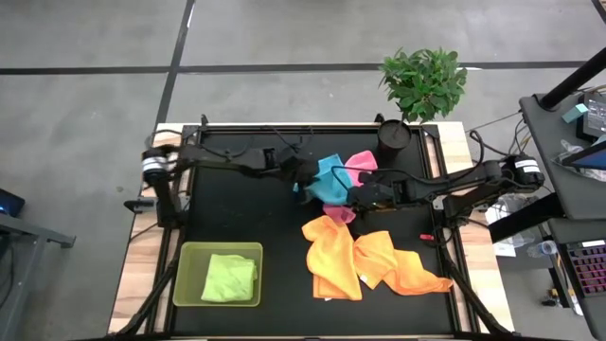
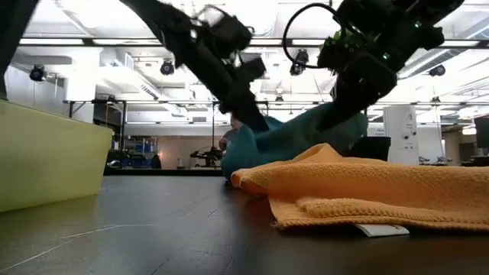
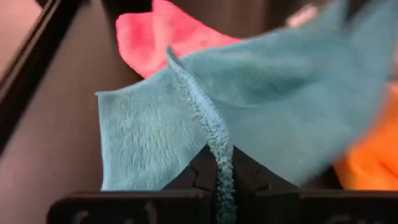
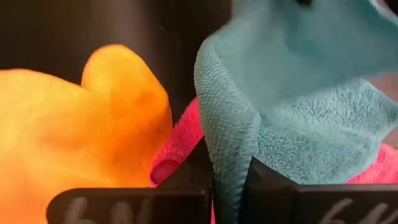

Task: Fold microfiber towels
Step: Fold the blue microfiber towel

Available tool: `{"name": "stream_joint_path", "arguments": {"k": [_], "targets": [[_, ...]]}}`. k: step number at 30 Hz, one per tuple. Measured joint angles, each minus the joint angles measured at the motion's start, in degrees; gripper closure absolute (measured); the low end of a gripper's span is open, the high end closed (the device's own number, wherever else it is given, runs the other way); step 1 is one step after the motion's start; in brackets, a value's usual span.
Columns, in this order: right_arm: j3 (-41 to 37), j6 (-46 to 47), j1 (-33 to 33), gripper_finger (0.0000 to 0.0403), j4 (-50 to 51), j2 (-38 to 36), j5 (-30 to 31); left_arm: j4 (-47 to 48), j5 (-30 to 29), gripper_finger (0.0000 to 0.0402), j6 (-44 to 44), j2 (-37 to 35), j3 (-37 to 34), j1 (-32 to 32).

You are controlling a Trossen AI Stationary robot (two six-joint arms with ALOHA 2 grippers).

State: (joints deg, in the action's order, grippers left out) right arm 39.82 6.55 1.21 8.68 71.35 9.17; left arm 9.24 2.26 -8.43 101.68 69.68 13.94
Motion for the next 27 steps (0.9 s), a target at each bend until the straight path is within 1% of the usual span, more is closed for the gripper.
{"name": "stream_joint_path", "arguments": {"k": [3, 7, 11, 13, 16, 19, 20, 22, 27], "targets": [[0.4, 0.3, 0.0, 0.0394, -0.1, 0.0, 0.0, 3.3, -0.1, 0.0401, -6.5, -5.9, -2.5, -1.4], [0.4, 0.8, -0.1, 0.0394, 0.1, 0.0, 0.0, 4.9, 0.2, 0.0401, -14.5, -14.2, -8.9, -3.6], [0.4, 0.9, -0.1, 0.0394, 0.0, 0.0, -0.8, 3.4, 0.1, 0.0401, -15.7, -21.5, -16.5, -4.3], [0.4, 1.0, -0.1, 0.0394, -0.1, 0.0, -1.7, -0.8, 0.2, 0.0401, -13.9, -23.5, -21.2, -4.7], [0.4, 1.0, -0.1, 0.0394, 0.0, 0.0, -2.1, -10.2, 1.0, 0.0399, -11.6, -24.5, -28.0, -5.9], [0.4, 1.0, -0.1, 0.0394, -0.1, 0.0, -2.1, -15.1, 1.6, 0.0378, -11.3, -23.9, -32.9, -7.5], [0.4, 1.0, -0.1, 0.0394, 0.0, 0.0, -2.1, -16.4, 1.6, 0.0368, -10.4, -23.3, -33.8, -7.9], [0.4, 0.9, -0.1, 0.0394, 0.1, 0.0, -2.1, -15.9, 1.7, 0.0342, -7.5, -22.5, -34.7, -8.1], [0.4, 0.9, -0.1, 0.0394, 1.7, 0.0, -2.7, -16.4, 1.6, 0.0281, -0.9, -20.9, -34.6, -8.1]]}}
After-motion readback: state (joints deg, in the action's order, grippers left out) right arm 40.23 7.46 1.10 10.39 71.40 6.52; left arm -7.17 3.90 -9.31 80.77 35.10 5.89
